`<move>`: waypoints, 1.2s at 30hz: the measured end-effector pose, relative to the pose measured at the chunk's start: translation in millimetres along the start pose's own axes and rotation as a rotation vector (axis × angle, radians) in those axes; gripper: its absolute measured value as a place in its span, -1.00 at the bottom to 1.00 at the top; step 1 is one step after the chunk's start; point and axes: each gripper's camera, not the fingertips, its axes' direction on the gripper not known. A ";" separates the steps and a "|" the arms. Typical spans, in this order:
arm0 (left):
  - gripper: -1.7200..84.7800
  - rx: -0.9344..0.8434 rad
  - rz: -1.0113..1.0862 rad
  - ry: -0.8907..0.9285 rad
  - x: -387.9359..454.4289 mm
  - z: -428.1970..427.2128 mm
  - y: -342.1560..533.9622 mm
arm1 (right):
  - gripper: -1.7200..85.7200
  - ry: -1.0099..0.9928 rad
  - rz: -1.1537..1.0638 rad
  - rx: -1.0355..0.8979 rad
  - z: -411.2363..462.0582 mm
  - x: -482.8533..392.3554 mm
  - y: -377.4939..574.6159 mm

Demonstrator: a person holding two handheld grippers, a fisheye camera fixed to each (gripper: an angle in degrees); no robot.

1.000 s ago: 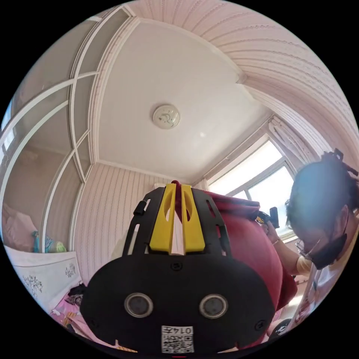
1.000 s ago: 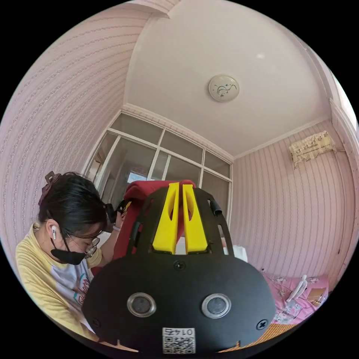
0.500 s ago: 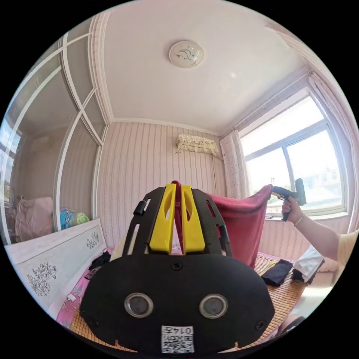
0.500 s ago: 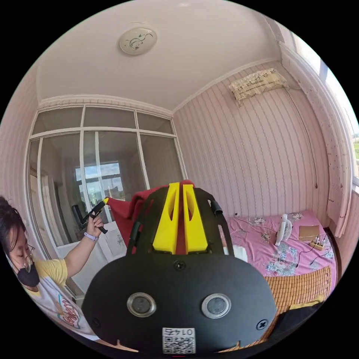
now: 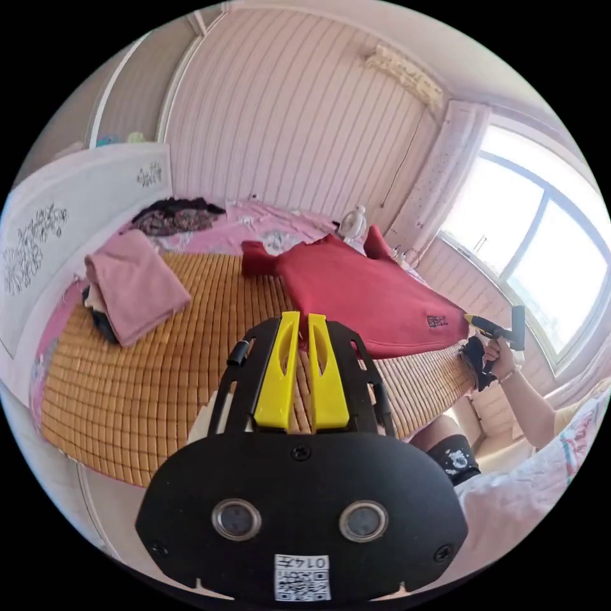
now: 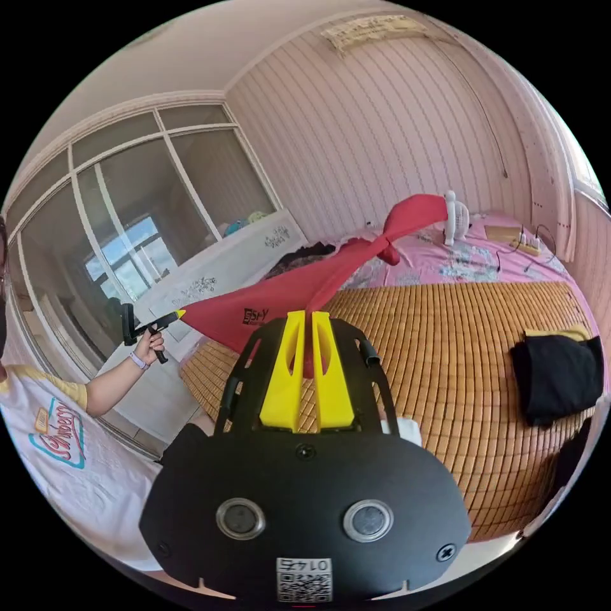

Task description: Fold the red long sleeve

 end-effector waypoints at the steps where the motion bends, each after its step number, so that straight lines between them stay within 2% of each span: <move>1: -0.96 -0.055 -0.039 0.007 -7.6 15.6 11.8 | -0.94 0.012 0.094 -0.103 27.9 13.9 36.1; 3: -0.96 -0.264 -0.153 0.052 -32.0 68.6 52.1 | -0.94 0.016 0.235 -0.249 63.9 30.7 86.3; 5: -0.95 -0.380 -0.159 0.034 -38.2 94.0 71.3 | -0.94 0.085 0.334 -0.449 101.4 38.4 137.9; 8: -0.95 -0.469 -0.142 -0.035 -43.9 112.6 85.9 | -0.94 0.126 0.393 -0.607 126.9 36.1 174.7; 14: -0.94 -0.445 -0.268 0.040 -80.1 118.7 77.9 | -0.94 0.119 0.459 -0.604 132.1 31.5 186.5; 20: -0.90 -0.488 -0.219 -0.011 -84.0 138.8 68.8 | -0.96 0.272 0.478 -0.714 158.8 25.3 192.3; 27: -0.88 -0.521 -0.247 -0.014 -100.8 156.9 70.3 | -0.96 0.274 0.466 -0.700 170.4 14.3 189.4; 32: -0.96 -0.515 -0.266 -0.033 -115.1 152.1 78.3 | -0.96 0.283 0.478 -0.695 174.7 9.2 195.8; 36: -0.98 -0.441 -0.254 0.013 -120.3 136.6 89.9 | -0.95 0.283 0.484 -0.662 170.4 5.5 200.0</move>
